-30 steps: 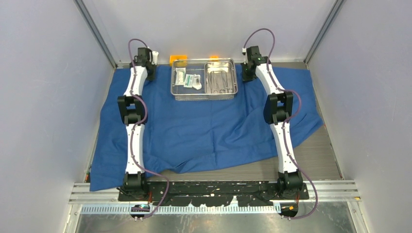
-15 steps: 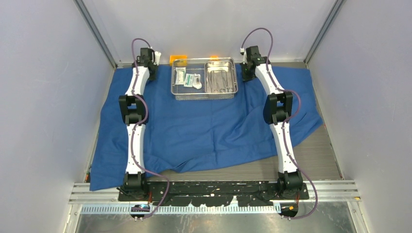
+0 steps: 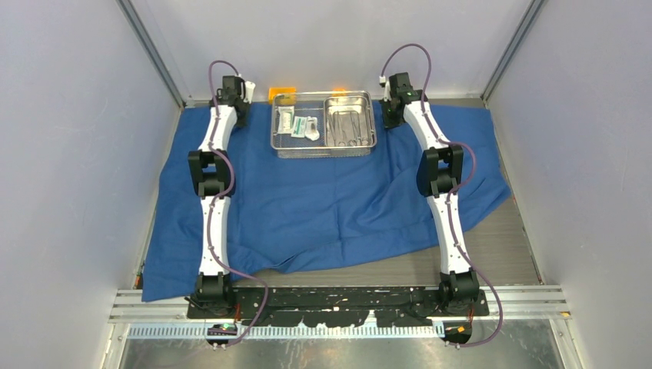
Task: Open and lay out the surgical kit
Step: Smooth out the surgical kit at the center of the board.
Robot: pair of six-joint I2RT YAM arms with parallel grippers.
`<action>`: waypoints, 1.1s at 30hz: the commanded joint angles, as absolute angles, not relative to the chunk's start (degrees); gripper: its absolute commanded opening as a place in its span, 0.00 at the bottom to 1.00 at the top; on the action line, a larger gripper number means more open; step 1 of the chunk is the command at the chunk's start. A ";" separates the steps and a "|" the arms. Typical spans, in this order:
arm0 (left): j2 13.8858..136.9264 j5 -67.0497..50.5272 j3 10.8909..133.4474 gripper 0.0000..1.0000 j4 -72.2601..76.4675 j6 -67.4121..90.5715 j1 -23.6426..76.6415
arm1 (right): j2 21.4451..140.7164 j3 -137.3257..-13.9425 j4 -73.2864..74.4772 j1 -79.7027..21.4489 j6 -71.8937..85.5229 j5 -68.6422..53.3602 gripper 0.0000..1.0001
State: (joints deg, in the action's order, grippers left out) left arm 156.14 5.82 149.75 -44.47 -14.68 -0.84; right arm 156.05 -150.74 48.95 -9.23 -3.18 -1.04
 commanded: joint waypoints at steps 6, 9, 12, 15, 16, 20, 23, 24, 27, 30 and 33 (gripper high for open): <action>154.71 11.89 148.80 0.00 -42.41 -15.91 -2.84 | 151.38 -149.41 45.44 -4.39 -6.88 11.74 0.15; 153.50 11.67 148.80 0.07 -42.66 -15.29 -2.72 | 148.95 -148.24 46.08 -4.32 -5.98 11.01 0.27; 151.37 11.53 148.89 0.25 -43.04 -14.83 -2.75 | 145.68 -145.97 46.07 -4.28 -5.41 10.81 0.39; 148.95 11.44 148.73 0.46 -43.36 -14.06 -2.72 | 142.12 -144.19 46.11 -3.88 -4.41 10.40 0.52; 148.10 11.16 148.65 0.51 -43.56 -13.83 -2.72 | 140.81 -143.50 46.11 -3.67 -4.06 10.19 0.56; 143.83 10.13 147.28 0.72 -44.30 -13.33 -2.72 | 135.44 -139.37 46.08 -2.33 -3.27 9.22 0.65; 139.59 8.92 143.70 0.89 -44.38 -13.50 -2.72 | 130.78 -134.14 46.13 -0.99 -3.36 7.54 0.68; 137.94 8.10 142.13 0.93 -44.34 -13.66 -2.72 | 128.44 -131.99 46.10 -0.82 -3.76 6.45 0.68; 131.61 4.65 133.52 1.00 -43.55 -14.61 -2.72 | 122.55 -123.94 45.91 -0.75 -6.27 2.83 0.70; 123.60 -1.67 122.43 1.00 -42.29 -17.06 -2.94 | 116.47 -114.77 45.93 -0.79 -10.08 -1.74 0.72; 112.92 -11.25 109.08 1.00 -40.83 -20.16 -3.77 | 110.69 -105.94 45.82 -0.79 -13.03 -4.90 0.74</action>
